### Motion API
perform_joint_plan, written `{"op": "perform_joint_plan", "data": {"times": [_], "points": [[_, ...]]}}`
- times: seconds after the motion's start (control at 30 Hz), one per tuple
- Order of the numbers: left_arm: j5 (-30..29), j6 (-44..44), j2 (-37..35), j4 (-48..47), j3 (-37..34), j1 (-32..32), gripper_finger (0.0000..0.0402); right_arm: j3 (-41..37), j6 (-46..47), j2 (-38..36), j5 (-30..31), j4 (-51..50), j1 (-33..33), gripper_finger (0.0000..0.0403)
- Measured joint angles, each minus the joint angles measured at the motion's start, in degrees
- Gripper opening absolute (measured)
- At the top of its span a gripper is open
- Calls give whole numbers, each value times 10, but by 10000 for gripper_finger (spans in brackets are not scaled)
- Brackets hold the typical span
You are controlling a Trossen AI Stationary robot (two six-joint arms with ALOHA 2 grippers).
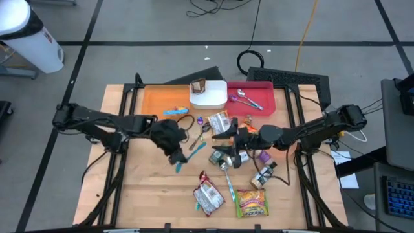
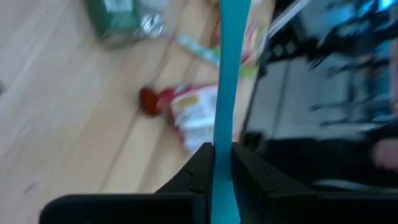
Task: Pick & Place Food Item
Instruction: Put the blue baby spoon into the red bin
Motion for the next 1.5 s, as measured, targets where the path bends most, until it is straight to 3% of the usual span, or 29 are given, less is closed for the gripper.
{"op": "perform_joint_plan", "data": {"times": [0.2, 0.33, 0.63, 0.9, 1.5], "points": [[54, -97, 14, 110, 0, 52, 41, 20, -222, -45, 137, -111, 43, 164], [100, -174, 38, 213, 0, 73, 41, 47, -331, -51, 184, -205, 59, 164], [149, -352, 115, 441, 0, 81, 41, 50, -511, -40, 292, -243, 72, 164], [142, -443, 144, 569, 0, 84, 42, 50, -565, -40, 299, -246, 78, 164], [147, -520, 144, 592, 0, 82, 42, 50, -609, -36, 299, -239, 71, 147]]}}
